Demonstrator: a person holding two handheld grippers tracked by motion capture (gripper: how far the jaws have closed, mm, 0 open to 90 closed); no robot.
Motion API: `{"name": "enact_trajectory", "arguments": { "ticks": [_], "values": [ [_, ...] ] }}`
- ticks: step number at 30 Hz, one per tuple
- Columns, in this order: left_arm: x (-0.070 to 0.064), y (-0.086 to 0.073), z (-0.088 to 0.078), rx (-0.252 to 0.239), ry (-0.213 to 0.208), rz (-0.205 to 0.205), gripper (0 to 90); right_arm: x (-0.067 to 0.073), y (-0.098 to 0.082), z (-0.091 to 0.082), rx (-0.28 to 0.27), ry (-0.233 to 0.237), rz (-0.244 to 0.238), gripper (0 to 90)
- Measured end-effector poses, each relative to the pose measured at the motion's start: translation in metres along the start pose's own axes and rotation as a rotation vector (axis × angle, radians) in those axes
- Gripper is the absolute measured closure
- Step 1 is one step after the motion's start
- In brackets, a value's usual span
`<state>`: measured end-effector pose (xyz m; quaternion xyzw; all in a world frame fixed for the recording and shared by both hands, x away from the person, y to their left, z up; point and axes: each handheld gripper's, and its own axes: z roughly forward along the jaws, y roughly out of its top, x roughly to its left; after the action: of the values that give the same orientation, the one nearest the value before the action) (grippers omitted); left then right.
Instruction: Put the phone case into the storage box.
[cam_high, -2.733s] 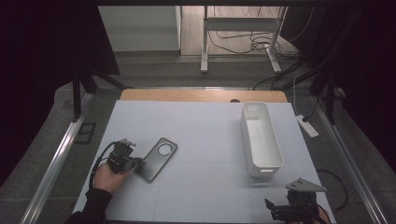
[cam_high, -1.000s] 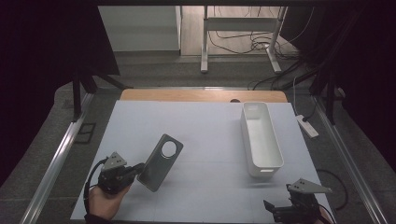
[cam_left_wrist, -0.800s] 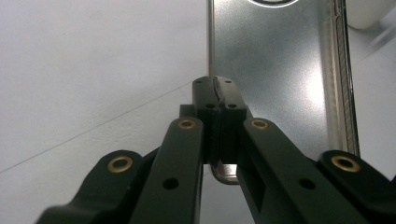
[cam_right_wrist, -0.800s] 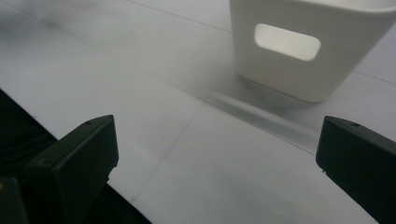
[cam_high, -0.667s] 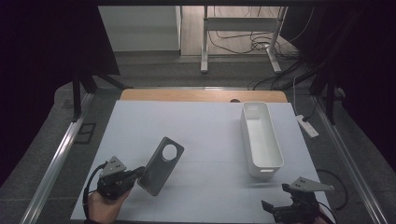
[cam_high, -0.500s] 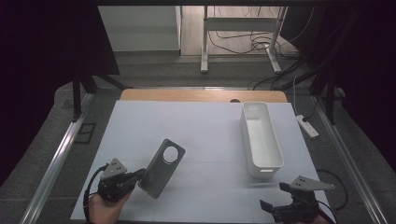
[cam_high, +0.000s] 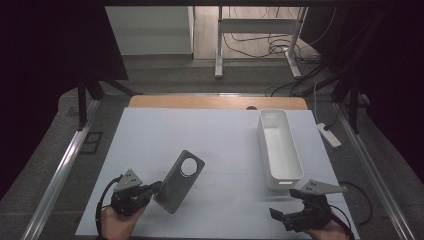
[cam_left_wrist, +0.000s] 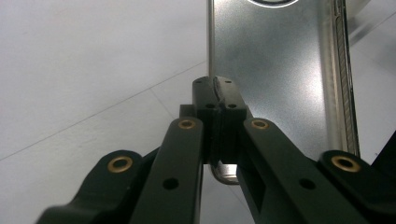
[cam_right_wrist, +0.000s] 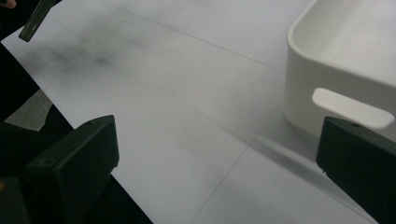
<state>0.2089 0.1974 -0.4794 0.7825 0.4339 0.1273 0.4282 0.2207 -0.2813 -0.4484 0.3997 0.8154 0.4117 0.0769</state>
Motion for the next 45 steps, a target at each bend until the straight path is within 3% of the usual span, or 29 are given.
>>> {"name": "enact_trajectory", "arguments": {
  "ticks": [8, 14, 37, 45],
  "values": [
    [-0.003, 0.005, 0.005, 0.001, -0.014, 0.016, 88.9, 0.002, 0.017, 0.013, -0.001, 0.08, -0.008, 0.0],
    [-0.004, 0.008, 0.007, 0.001, -0.02, 0.024, 88.9, 0.006, 0.022, 0.023, 0.011, 0.086, -0.026, 0.0],
    [-0.015, 0.018, 0.026, -0.024, -0.064, 0.049, 88.9, 0.021, 0.04, 0.055, 0.017, 0.169, 0.016, 0.0],
    [-0.02, 0.02, 0.033, -0.022, -0.055, 0.074, 88.9, 0.024, 0.047, 0.065, -0.001, 0.216, 0.039, 0.0]
  ]
}}
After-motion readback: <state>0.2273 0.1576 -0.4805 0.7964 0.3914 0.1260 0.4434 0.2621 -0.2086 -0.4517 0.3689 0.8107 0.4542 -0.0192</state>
